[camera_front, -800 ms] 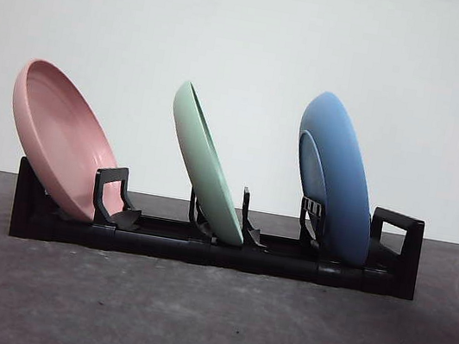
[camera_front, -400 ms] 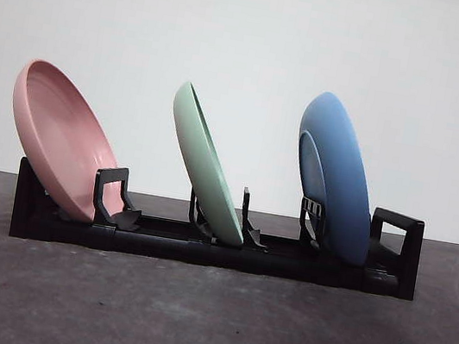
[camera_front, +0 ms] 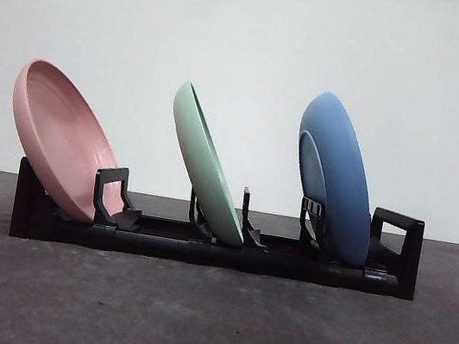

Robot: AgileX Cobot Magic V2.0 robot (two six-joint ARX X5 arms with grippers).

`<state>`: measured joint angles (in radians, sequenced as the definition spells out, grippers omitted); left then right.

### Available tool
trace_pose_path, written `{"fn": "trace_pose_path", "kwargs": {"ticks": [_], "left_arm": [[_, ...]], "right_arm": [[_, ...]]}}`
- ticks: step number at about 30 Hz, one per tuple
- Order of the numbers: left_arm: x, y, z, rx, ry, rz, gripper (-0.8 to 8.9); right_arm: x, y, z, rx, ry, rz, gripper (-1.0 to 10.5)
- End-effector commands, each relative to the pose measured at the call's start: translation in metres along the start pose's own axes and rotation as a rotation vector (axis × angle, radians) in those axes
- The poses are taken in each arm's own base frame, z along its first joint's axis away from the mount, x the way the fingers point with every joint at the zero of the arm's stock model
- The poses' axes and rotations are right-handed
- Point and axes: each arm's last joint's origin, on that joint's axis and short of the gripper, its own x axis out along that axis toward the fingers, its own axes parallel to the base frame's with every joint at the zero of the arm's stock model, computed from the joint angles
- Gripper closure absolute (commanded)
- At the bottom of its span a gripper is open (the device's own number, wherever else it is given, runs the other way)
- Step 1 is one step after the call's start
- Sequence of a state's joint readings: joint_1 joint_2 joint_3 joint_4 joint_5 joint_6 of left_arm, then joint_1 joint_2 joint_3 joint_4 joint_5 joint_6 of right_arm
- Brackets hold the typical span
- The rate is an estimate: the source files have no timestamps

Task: Place the plate

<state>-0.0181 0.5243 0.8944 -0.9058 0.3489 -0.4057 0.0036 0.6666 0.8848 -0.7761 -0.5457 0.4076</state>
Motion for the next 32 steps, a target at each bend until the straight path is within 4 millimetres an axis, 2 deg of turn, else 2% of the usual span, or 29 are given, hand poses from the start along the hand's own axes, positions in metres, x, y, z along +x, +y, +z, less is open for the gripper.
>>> {"fn": "trace_pose_path", "kwargs": {"ticks": [1,4,5,6,8,9,13,17,21,24,28,32], "left_arm": [[-0.002,-0.007,0.009,0.041,0.077,-0.054,8.03],[0.000,-0.010,0.016,0.050,0.145,-0.078,8.03],[0.001,-0.012,0.019,0.061,0.150,-0.078,7.76],[0.002,-0.012,0.021,0.064,0.145,-0.080,6.79],[0.002,-0.013,0.023,0.071,0.129,-0.086,3.99],[0.002,-0.013,0.023,0.073,0.126,-0.087,3.83],[0.002,-0.013,0.023,0.073,0.124,-0.087,3.85],[0.002,-0.013,0.023,0.074,0.123,-0.087,3.85],[0.002,-0.013,0.024,0.074,0.122,-0.088,3.85],[0.002,-0.013,0.024,0.074,0.122,-0.087,3.85],[0.002,-0.013,0.023,0.074,0.122,-0.087,3.85],[0.002,-0.013,0.023,0.074,0.122,-0.087,3.85]], "right_arm": [[0.001,0.008,0.012,-0.026,0.082,0.043,9.3],[0.007,0.012,0.020,-0.063,0.157,0.078,9.3],[0.010,0.014,0.022,-0.097,0.179,0.103,9.3],[0.014,0.015,0.023,-0.127,0.197,0.125,9.1],[0.018,0.016,0.024,-0.156,0.216,0.134,7.1],[0.019,0.015,0.024,-0.159,0.222,0.137,6.4],[0.023,0.018,0.027,-0.137,0.227,0.126,6.3],[0.042,0.030,0.058,-0.139,0.253,0.128,6.3],[0.080,0.039,0.094,-0.150,0.300,0.139,6.3],[0.113,0.043,0.110,-0.168,0.350,0.156,6.3],[0.156,0.040,0.118,-0.174,0.418,0.157,6.3],[0.191,0.036,0.115,-0.179,0.462,0.160,6.3]]}}
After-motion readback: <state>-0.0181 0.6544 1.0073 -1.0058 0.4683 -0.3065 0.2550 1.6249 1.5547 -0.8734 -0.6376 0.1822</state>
